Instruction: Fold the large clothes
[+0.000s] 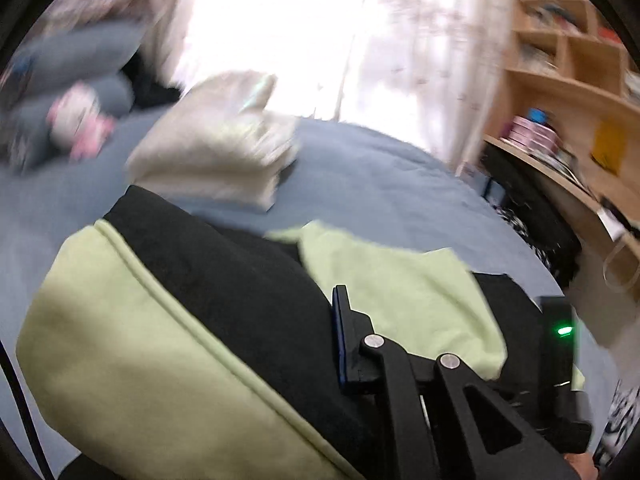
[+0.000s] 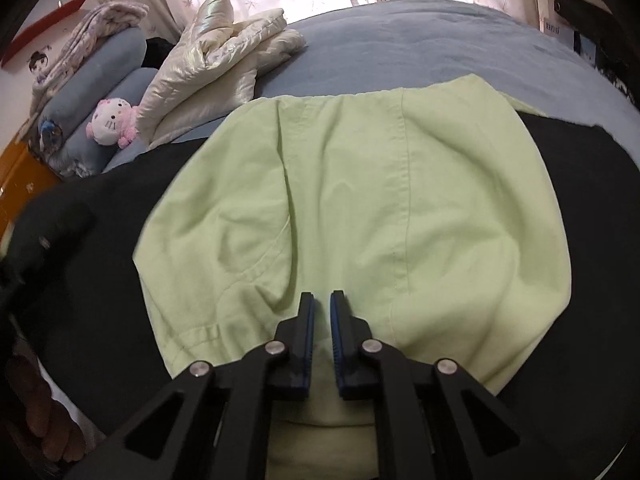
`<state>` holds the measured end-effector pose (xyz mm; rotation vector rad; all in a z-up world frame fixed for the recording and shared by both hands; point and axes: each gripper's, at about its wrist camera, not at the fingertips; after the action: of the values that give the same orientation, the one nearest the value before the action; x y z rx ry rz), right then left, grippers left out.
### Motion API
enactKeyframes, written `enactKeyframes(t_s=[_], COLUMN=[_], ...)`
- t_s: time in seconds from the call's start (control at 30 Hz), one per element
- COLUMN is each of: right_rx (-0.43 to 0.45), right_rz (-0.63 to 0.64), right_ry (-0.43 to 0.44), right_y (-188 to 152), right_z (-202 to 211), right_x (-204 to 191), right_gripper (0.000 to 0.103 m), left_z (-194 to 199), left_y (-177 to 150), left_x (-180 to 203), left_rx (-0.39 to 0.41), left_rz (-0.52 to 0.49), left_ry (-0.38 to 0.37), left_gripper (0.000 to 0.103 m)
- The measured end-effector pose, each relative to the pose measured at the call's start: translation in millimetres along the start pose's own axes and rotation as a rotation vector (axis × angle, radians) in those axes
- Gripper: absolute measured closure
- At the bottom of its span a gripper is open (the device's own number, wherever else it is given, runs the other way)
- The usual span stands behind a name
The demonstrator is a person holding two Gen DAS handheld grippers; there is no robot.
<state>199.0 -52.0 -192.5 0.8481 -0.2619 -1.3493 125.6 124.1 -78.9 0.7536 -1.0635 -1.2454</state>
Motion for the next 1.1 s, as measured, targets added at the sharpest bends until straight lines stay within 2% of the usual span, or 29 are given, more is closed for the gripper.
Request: enactKeyframes(t_s=[0.1,0.23,0.37,0.47,0.5,0.57,0.7,0.8,0.87,0.93,1.03,1.1], right_rx=[-0.004,-0.008,-0.015,-0.02,0.001,0.073,0.283,0.393,0.42,0.421,0.396,0.384], right_rz=[-0.076,-0.184,-0.293,-0.426,-0.462,-0.485,-0.55,-0.599,-0.632,-0.663,-0.682,-0.683], right_ry=[0.059,0.131,0.219,0.304,0.297,0.223,-0.002,-0.118,-0.161,-0.172,-0.162,-0.151], right_y=[-2.7,-10.4,-21.7,-31.1,-33.9,-35.8,-40.6,-46.7,-51.7,-54.6,-65.7,-69.0], right_z=[4.0,10.6,28.1,56.9,73.5,107.3,190.0,231.5,244.1,242.8,241.2,234.1], right_x=[12.0,27.2,46.7,78.3,92.8,120.1,191.2,228.8,246.6,254.2,260.8,256.2], right_gripper=[0.095,0.095,0.095,0.095,0.095,0.095,0.095,0.095,0.095,0.095,0.095,0.095], left_z=[2.3,-6.7,-16.3,-25.7,-26.4,-30.9,-38.3,-52.7,-65.5,-70.2,-65.7,-62.0], left_y=[15.8,26.4,22.6,14.1,9.9,-1.3,-44.3,-87.8,-119.4,-140.1,-143.9,-133.1], left_x=[37.7,91.7,151.6,194.8,206.6,233.3,289.3,320.5,336.0,344.2,355.6,348.4], left_rx=[0.031,0.027,0.008,-0.01,-0.019,-0.048,-0.128,-0.215,-0.266,-0.282,-0.252,-0.262], left_rz=[-0.085,-0.181,-0.291,-0.375,-0.397,-0.459,-0.634,-0.745,-0.831,-0.89,-0.919,-0.86], left_ry=[-0.057,-0.135,-0.203,-0.248,-0.264,-0.3,-0.364,-0.375,-0.345,-0.316,-0.309,-0.321], left_gripper=[0.097,0.097,0.097,0.096,0.096,0.097,0.096,0.096,0.095,0.095,0.095,0.095])
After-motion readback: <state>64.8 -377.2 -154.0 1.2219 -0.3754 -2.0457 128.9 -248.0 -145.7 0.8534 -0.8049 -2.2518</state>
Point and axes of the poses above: each gripper's, at about its wrist camera, not at the fingertips, and z roughly against the way its jaws point, x to its right, y to its top, and after that the axes turned 11 degrees about x, right-handed
